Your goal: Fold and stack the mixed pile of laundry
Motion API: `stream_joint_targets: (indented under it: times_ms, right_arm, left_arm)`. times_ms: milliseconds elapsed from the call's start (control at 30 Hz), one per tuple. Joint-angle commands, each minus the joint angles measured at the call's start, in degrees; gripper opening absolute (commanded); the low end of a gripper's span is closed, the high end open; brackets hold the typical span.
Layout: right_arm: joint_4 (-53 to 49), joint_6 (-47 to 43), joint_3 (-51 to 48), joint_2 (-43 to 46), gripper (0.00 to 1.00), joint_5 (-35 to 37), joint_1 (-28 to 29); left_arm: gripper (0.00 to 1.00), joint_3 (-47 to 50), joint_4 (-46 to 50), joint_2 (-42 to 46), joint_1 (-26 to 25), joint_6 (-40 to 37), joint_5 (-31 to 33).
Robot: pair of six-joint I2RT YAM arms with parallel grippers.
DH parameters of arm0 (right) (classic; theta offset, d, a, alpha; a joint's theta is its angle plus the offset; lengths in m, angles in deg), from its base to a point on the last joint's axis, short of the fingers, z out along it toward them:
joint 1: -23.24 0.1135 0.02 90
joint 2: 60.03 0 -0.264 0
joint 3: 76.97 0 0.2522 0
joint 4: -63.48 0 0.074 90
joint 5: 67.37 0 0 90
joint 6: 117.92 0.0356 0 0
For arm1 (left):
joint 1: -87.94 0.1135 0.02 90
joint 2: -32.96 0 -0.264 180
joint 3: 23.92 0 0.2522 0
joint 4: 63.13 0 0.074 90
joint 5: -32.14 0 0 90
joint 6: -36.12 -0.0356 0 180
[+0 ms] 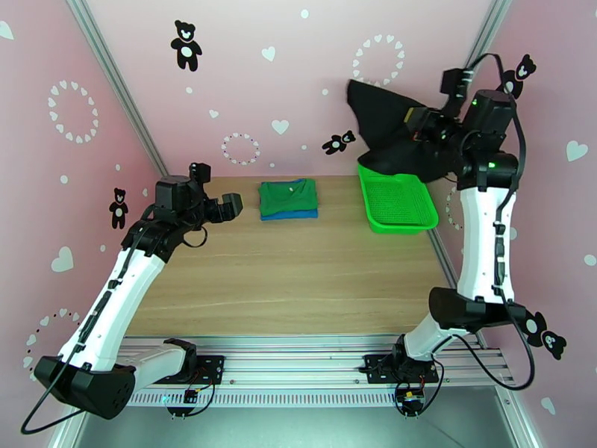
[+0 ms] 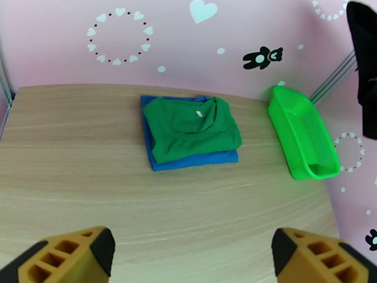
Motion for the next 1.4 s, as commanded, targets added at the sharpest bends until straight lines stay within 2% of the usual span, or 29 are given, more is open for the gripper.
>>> stream_joint_targets:
  times_ms: [0, 200, 433, 500, 567, 600, 733, 900, 1000, 1067, 1167, 1367]
  right_arm:
    - [-4.88, -2.51, -3.53, -0.73, 0.00, -2.28, 5.87]
    - [4.64, -3.59, -27.08, 3.73, 0.00, 4.87, 19.60]
    - [15.17, -0.97, -52.20, 2.81, 0.00, 8.57, 29.87]
    - [14.93, -0.87, -57.07, 1.31, 0.30, 10.87, 30.99]
    - [14.20, -1.00, -60.44, 1.13, 0.47, 13.00, 31.03]
    - [13.48, -1.58, -61.58, 1.68, 0.54, 14.31, 31.01]
    - [7.50, -5.86, -60.85, 4.71, 0.65, 18.56, 31.02]
    - [0.80, -10.27, -57.85, 8.04, 0.70, 19.45, 32.56]
    - [-1.84, -11.33, -58.11, 9.39, 0.71, 21.35, 35.40]
    - [-2.67, -11.24, -59.14, 10.35, 0.72, 23.59, 37.62]
    - [-2.36, -9.83, -61.49, 11.86, 0.72, 26.46, 40.96]
    - [-1.14, -7.26, -64.47, 13.07, 0.72, 28.85, 46.24]
  left_arm:
    - [0.93, 0.85, 2.40, 2.19, -0.70, 0.25, 2.41]
    - [0.94, 2.14, 4.35, 4.10, -0.87, -0.45, 4.21]
    - [0.93, 1.74, 8.01, 5.40, -0.87, -1.91, 7.21]
    - [0.93, 1.39, 9.15, 5.44, -0.88, -2.22, 7.88]
    - [0.94, 1.11, 10.23, 5.29, -0.95, -2.15, 8.19]
    - [0.94, 0.89, 10.92, 5.01, -0.96, -1.98, 8.33]
    - [0.97, 1.41, 13.15, 3.28, -1.35, -0.77, 8.12]
    - [0.97, 6.27, 13.35, -0.12, -2.69, 2.25, 7.67]
    - [0.90, 11.40, 10.81, -3.50, -4.05, 4.77, 5.25]
    - [0.84, 14.83, 7.09, -6.21, -5.40, 6.92, 2.31]
    - [0.80, 19.31, -1.39, -11.02, -7.20, 12.17, 0.20]
    - [0.84, 23.20, -19.48, -20.02, -8.70, 24.11, -2.16]
